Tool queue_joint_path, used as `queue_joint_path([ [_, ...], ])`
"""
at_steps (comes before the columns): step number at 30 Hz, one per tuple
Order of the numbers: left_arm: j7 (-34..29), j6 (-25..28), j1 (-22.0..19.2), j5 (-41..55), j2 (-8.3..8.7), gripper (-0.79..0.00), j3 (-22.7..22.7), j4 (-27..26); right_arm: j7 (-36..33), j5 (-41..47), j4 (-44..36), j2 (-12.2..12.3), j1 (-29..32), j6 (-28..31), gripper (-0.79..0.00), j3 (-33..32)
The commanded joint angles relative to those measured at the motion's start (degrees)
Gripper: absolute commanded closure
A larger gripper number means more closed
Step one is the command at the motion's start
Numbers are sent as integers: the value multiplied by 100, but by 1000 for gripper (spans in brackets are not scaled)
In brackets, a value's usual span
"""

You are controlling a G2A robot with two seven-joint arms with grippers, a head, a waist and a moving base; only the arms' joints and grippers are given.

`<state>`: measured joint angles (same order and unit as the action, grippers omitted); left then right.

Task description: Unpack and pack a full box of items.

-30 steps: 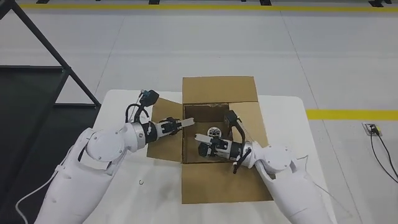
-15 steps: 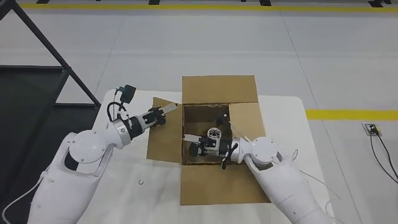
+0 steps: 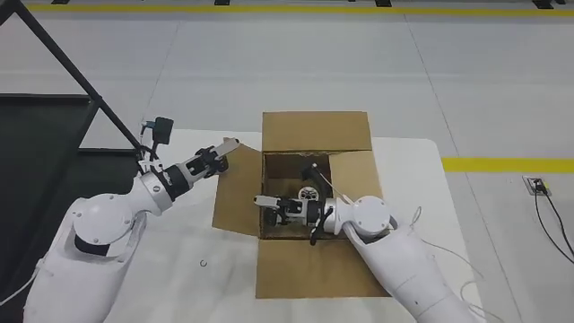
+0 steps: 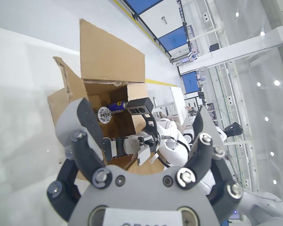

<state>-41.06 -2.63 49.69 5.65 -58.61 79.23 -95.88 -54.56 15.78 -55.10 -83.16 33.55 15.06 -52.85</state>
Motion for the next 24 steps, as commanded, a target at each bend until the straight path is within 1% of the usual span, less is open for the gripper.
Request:
queue_joint_path([
  [1,4,26,58,-3,14,-785,86,-55,15,-6,-7,-15,-35,10,-785,23],
  [9,42,139,289,176,59,-785,446,-247,45,-72,-28,-109,-235,-146,-785,214],
  [16,-34,234,600,386,127,-785,991,-553,43,-40,147,-252,-459,-273,-785,472],
  [21,-198,274,820,508,170,-785,1276,-747,53,39,370,-354,-617,-205,-785,590],
  [24,-358,318,914,496,195,-785,1359,-893,87,15,410,-356,-659,-91,-785,538],
])
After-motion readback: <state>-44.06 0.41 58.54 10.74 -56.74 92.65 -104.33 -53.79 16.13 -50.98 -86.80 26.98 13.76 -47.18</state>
